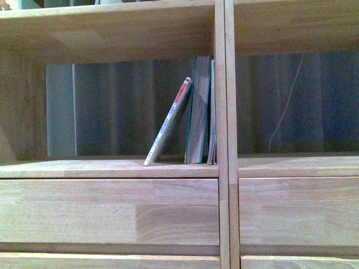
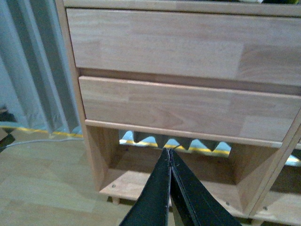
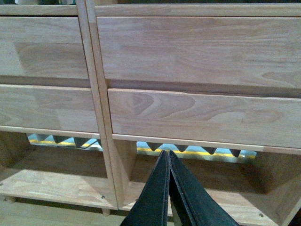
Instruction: Organize books on shelf
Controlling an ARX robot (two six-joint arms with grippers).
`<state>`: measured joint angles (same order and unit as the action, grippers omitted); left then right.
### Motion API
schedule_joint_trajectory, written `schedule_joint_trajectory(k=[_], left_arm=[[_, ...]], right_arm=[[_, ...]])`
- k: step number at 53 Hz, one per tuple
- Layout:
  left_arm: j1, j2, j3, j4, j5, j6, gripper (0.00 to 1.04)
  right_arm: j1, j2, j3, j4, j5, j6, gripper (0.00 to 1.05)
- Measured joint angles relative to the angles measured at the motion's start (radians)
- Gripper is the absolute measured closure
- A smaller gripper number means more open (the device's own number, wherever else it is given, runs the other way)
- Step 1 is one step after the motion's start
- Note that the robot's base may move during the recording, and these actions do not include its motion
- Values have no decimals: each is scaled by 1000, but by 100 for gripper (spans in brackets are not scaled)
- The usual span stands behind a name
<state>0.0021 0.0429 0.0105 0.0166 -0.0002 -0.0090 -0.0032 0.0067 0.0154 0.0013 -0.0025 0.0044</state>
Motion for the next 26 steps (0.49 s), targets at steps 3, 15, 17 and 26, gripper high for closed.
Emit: schedule_joint_trajectory(k=[3,15,17,26], left_arm=[[0,-29,0,-10,0,0,102],[0,-36,0,-13,0,0,102],[0,-36,0,-13,0,0,102],[0,-36,0,-14,0,0,77]], right_arm=[[0,0,0,0,0,0,102],[0,0,0,-1,-1,0,102],[0,0,0,-1,-1,0,102],[0,0,0,0,-1,-1,85]])
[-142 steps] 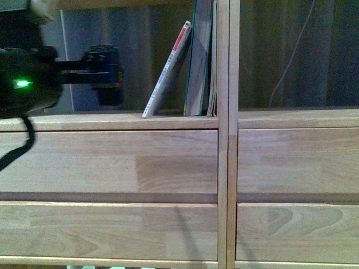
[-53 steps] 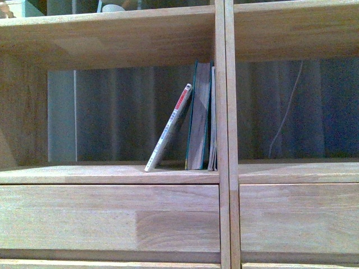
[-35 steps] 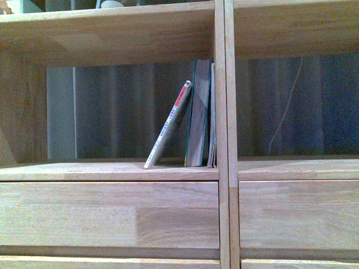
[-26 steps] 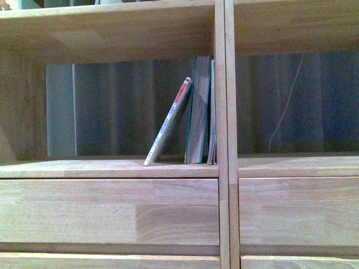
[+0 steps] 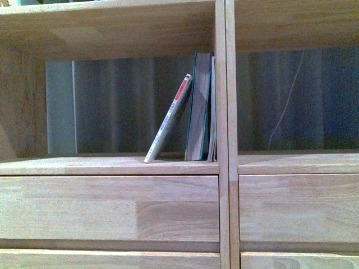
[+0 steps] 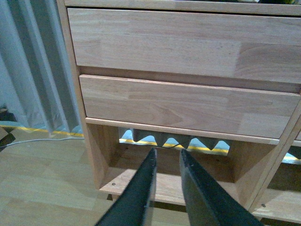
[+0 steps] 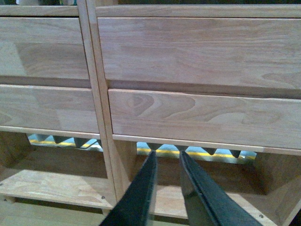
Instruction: Organize books on shelf
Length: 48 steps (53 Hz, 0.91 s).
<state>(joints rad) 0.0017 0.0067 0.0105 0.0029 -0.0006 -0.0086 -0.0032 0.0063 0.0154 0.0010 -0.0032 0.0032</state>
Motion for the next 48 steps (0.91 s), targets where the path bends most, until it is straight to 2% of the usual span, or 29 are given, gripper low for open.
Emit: schedule_joint_trajectory(k=[18,21,23,48], left_arm=[[0,0,0,0,0,0,18],[0,0,0,0,0,1,6],[0,0,0,0,0,2,7],[0,0,0,0,0,2,7]], right_arm=[[0,0,0,0,0,0,28],[0,0,0,0,0,0,15],[0,0,0,0,0,0,6],[0,0,0,0,0,0,7]])
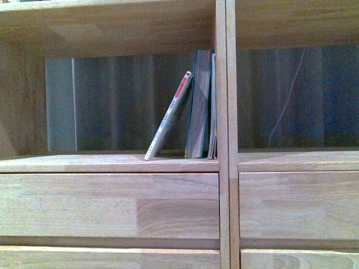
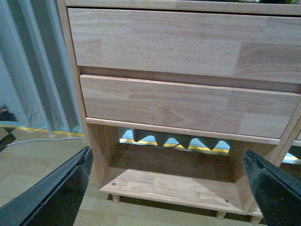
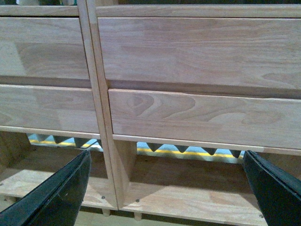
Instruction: Organize books on shelf
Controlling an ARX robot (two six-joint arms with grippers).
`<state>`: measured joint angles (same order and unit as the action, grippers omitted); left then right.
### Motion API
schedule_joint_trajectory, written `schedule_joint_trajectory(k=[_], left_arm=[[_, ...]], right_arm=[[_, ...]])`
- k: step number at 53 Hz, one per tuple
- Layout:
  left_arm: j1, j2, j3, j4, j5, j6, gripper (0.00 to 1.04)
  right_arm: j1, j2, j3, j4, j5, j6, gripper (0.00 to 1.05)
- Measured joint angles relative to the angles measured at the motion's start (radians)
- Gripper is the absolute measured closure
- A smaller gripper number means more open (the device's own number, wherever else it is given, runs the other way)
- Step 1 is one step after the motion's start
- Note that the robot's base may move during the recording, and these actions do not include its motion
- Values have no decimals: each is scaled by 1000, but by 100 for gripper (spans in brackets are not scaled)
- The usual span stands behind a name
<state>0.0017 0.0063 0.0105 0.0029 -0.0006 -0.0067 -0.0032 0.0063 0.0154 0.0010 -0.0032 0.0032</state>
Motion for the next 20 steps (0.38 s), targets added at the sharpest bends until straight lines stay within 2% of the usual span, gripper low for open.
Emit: schedule_joint_trajectory(k=[20], left_arm=[[0,0,0,0,0,0,7]], right_arm=[[0,0,0,0,0,0,7]])
